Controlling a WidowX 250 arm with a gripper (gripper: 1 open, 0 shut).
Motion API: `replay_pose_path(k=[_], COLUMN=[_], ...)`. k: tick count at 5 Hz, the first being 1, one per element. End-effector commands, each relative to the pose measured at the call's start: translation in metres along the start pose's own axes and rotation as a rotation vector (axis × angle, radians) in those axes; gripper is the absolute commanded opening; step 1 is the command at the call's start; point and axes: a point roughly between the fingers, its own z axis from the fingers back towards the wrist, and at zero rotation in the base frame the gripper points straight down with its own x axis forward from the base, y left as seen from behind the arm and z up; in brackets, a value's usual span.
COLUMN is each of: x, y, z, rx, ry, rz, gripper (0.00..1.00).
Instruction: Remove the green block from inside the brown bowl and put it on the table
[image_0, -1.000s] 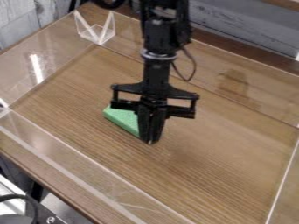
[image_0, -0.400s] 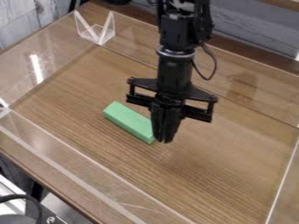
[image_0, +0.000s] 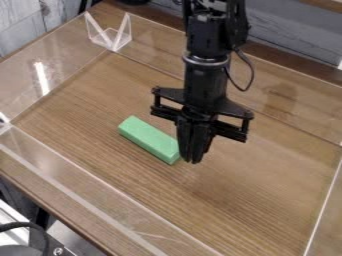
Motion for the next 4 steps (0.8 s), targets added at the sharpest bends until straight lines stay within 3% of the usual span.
replay_pose_path(k=[1,4], x=[0.0002,0.0020], y=[-0.0052,-0.0103], z=[0.0143,0.0133], rx=[-0.017,-0.027], ry=[-0.074,-0.112], rz=[-0.049,-0.129], gripper=[0.00,0.00])
